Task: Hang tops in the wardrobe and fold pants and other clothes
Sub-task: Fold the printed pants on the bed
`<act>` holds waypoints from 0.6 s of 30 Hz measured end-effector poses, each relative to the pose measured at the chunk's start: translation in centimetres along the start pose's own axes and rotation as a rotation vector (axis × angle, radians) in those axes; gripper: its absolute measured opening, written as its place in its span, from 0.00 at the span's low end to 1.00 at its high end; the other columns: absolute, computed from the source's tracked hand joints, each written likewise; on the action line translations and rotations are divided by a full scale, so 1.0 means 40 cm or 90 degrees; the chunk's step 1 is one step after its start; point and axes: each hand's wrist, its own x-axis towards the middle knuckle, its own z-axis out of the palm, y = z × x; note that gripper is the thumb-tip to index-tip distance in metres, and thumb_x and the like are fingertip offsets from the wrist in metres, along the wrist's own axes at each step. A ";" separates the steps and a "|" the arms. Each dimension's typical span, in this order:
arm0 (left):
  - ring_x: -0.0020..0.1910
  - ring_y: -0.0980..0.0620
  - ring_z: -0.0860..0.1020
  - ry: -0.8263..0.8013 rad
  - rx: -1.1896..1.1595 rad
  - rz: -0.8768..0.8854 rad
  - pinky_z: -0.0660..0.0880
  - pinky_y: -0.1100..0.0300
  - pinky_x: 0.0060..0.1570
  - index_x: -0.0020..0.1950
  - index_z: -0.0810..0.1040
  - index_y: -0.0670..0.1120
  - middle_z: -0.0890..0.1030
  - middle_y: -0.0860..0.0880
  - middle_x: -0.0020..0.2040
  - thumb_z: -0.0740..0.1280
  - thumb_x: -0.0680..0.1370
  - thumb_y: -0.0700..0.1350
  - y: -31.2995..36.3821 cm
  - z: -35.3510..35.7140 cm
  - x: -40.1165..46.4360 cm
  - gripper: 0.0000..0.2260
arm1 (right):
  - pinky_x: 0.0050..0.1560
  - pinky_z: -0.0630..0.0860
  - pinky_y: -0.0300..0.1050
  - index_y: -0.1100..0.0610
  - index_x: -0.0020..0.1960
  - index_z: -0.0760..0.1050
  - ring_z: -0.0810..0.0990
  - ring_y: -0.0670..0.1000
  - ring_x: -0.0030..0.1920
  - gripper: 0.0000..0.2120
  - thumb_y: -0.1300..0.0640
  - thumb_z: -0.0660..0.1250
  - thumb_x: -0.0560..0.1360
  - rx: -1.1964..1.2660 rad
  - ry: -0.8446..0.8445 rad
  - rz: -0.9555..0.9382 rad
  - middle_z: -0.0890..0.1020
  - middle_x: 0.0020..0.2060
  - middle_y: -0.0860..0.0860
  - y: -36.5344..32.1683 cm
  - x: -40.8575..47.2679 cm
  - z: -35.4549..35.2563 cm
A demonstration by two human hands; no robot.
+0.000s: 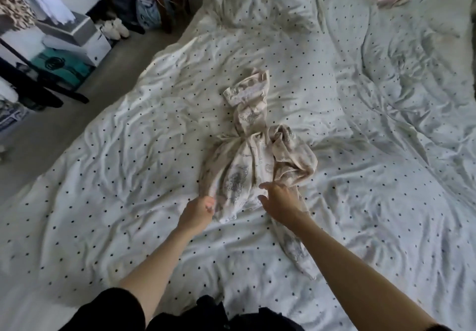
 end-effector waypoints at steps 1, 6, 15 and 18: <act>0.57 0.47 0.78 0.007 0.000 -0.013 0.73 0.57 0.55 0.59 0.77 0.42 0.80 0.45 0.57 0.62 0.78 0.38 -0.015 0.020 -0.002 0.11 | 0.62 0.72 0.53 0.51 0.69 0.69 0.73 0.56 0.64 0.20 0.54 0.63 0.78 0.006 -0.004 0.013 0.72 0.66 0.53 0.008 0.001 0.025; 0.57 0.46 0.76 0.007 -0.086 -0.082 0.71 0.58 0.51 0.62 0.73 0.41 0.78 0.46 0.55 0.70 0.74 0.42 -0.069 0.094 0.006 0.18 | 0.66 0.66 0.55 0.58 0.76 0.50 0.65 0.58 0.70 0.35 0.52 0.65 0.77 0.086 0.019 0.108 0.63 0.73 0.58 0.028 0.031 0.113; 0.35 0.46 0.72 0.123 -0.107 -0.099 0.65 0.59 0.32 0.36 0.67 0.44 0.71 0.48 0.32 0.65 0.76 0.43 -0.017 0.127 0.070 0.11 | 0.52 0.71 0.48 0.57 0.53 0.79 0.78 0.57 0.47 0.11 0.61 0.59 0.77 0.205 0.102 0.253 0.81 0.45 0.56 0.012 0.078 0.132; 0.33 0.49 0.68 0.143 -0.251 -0.099 0.62 0.60 0.30 0.36 0.71 0.38 0.72 0.46 0.31 0.66 0.76 0.45 -0.019 0.087 0.060 0.13 | 0.53 0.75 0.55 0.58 0.54 0.78 0.79 0.59 0.48 0.12 0.62 0.58 0.76 0.288 0.113 0.260 0.82 0.47 0.57 0.019 0.066 0.105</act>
